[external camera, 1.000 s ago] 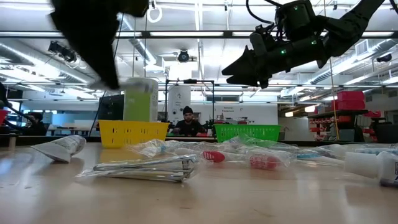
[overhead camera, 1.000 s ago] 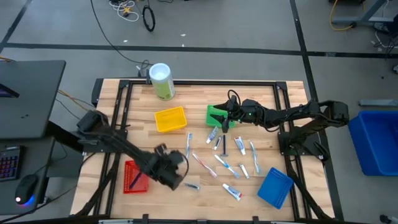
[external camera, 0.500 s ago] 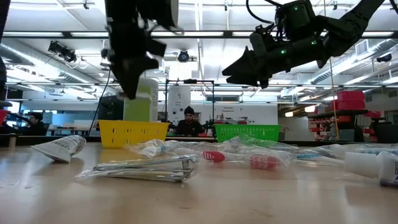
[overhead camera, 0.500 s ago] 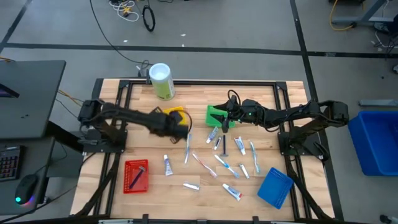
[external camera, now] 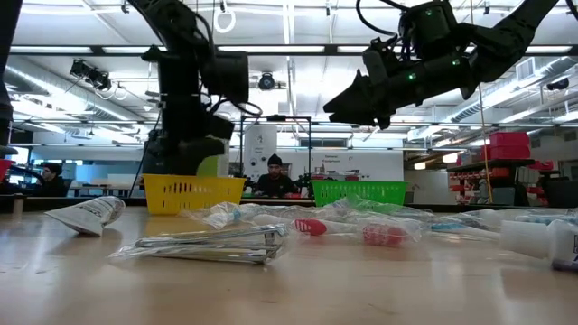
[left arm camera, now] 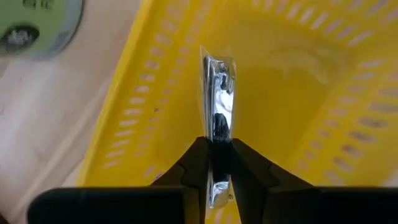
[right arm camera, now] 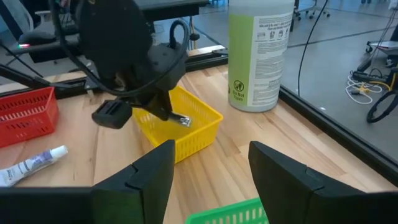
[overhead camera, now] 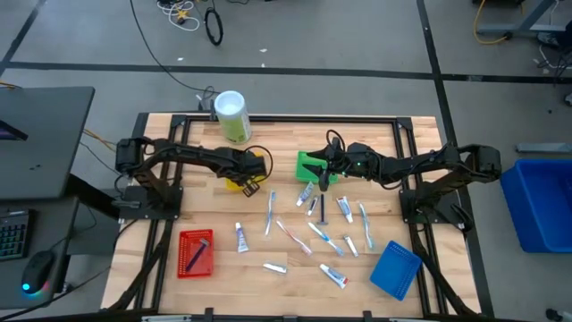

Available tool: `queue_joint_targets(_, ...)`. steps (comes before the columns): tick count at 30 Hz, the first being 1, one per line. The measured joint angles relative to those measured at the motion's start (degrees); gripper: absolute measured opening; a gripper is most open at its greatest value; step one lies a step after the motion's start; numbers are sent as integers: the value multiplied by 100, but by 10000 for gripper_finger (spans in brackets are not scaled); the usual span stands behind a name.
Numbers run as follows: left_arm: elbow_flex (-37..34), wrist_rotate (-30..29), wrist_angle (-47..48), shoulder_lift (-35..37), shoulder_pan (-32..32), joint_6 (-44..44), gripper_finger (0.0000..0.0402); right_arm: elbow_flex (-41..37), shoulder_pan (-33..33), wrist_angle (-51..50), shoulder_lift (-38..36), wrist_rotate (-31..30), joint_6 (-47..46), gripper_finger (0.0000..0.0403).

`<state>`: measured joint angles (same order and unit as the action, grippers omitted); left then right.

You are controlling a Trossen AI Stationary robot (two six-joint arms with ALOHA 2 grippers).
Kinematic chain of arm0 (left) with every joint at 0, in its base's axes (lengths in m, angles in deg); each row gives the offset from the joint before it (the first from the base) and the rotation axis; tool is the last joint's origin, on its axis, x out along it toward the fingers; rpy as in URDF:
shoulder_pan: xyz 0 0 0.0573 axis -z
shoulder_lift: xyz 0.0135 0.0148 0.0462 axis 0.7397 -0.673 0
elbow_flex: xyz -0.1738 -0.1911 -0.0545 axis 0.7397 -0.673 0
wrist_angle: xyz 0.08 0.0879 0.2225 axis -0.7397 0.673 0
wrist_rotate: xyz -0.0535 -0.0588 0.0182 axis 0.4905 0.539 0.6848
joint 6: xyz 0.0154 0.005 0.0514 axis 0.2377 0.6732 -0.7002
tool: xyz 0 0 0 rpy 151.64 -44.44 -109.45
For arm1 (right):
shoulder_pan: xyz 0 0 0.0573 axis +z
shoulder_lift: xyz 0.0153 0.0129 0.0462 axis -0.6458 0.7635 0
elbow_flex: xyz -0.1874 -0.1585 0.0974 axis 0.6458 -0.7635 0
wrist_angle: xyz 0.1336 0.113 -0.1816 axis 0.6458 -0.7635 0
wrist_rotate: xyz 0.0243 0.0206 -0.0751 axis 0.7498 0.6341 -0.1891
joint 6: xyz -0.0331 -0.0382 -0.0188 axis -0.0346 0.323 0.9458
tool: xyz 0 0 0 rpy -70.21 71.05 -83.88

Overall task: Pick & Place Travel size toiletries
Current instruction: Put the silver nail cutter into the yellow bin, then put the white toothpaste into the green bin

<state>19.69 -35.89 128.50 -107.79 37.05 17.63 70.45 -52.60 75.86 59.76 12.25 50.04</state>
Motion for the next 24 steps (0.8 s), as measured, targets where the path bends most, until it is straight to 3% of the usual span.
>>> queue_joint_targets(19,-72,147,-253,2,-70,-352,134,0,0,-242,2,0,22,245)
queue_joint_targets(24,283,464,560,34,-70,-83,145,0,0,-243,2,0,22,255)
